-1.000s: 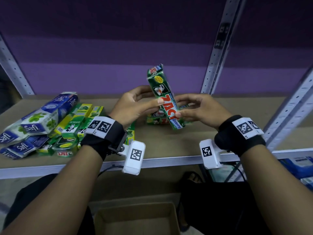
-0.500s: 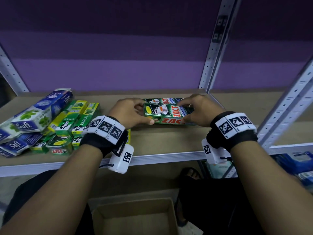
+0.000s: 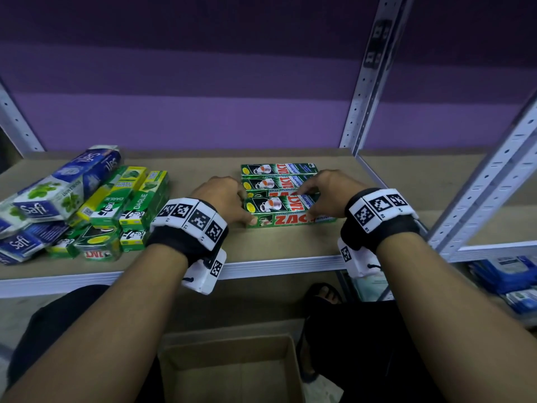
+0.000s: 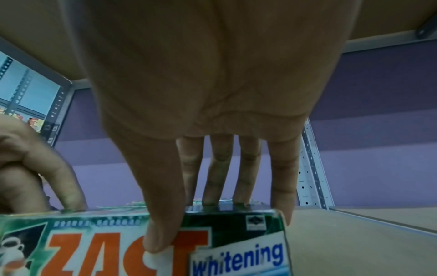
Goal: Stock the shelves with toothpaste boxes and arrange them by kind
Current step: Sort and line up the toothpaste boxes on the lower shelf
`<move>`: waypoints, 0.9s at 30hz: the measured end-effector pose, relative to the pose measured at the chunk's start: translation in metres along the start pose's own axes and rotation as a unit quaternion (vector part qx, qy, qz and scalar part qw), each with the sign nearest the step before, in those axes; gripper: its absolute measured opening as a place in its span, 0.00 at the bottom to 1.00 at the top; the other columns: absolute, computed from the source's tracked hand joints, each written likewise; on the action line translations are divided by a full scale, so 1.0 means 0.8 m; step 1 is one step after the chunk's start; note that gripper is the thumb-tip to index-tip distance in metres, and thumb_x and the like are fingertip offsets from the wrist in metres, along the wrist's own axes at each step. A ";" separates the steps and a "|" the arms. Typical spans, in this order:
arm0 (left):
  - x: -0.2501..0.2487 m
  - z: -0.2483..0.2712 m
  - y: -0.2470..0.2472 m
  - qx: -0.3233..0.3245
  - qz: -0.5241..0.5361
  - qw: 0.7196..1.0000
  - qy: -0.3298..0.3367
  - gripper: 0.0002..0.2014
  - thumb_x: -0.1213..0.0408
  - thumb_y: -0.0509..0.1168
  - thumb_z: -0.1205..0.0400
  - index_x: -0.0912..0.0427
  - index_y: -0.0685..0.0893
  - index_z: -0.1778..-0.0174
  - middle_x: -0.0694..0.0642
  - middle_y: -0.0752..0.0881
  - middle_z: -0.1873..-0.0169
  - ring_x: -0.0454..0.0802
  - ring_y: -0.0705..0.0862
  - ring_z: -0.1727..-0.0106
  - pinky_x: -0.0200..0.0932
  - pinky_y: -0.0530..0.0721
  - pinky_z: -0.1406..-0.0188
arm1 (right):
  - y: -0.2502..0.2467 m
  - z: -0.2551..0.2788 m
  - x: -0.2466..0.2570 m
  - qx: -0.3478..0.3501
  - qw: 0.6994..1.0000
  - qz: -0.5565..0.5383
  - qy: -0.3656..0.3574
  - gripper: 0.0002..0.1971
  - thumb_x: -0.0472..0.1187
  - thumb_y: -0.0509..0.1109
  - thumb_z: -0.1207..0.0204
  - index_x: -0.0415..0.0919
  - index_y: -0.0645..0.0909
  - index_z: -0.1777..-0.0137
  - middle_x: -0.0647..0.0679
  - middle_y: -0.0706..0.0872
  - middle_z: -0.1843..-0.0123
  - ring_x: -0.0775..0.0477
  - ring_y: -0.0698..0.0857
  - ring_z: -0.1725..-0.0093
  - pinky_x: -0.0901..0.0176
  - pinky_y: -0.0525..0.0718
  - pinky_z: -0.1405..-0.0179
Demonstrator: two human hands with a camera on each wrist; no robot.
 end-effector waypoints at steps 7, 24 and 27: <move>0.005 -0.006 -0.005 -0.056 -0.016 0.998 -0.014 0.26 0.46 0.81 0.35 0.45 0.81 0.44 0.45 0.85 0.55 0.47 0.80 0.54 0.41 0.79 0.54 | -0.012 -0.001 0.004 -0.005 0.999 0.021 0.029 0.39 0.38 0.81 0.28 0.54 0.69 0.19 0.42 0.69 0.21 0.40 0.75 0.25 0.51 0.77 0.27; 0.007 -0.006 -0.013 -0.063 0.012 0.998 0.012 0.27 0.47 0.81 0.33 0.46 0.87 0.37 0.48 0.87 0.41 0.47 0.84 0.41 0.44 0.81 0.36 | -0.008 -0.024 0.003 -0.004 0.998 -0.007 0.057 0.26 0.37 0.79 0.28 0.55 0.83 0.30 0.51 0.79 0.25 0.45 0.82 0.33 0.55 0.83 0.36; 0.019 0.006 -0.033 -0.102 0.024 0.994 0.021 0.20 0.46 0.79 0.32 0.43 0.89 0.44 0.47 0.88 0.44 0.46 0.84 0.43 0.41 0.81 0.38 | -0.017 -0.019 0.013 -0.049 0.997 -0.049 0.031 0.22 0.36 0.78 0.28 0.57 0.86 0.36 0.50 0.78 0.25 0.45 0.82 0.34 0.56 0.83 0.37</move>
Point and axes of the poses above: each hand's wrist, its own z-axis away from the middle knuckle, its own y-axis out of the palm, x = y × z, the point moved 5 cm from there along -z, towards the middle knuckle
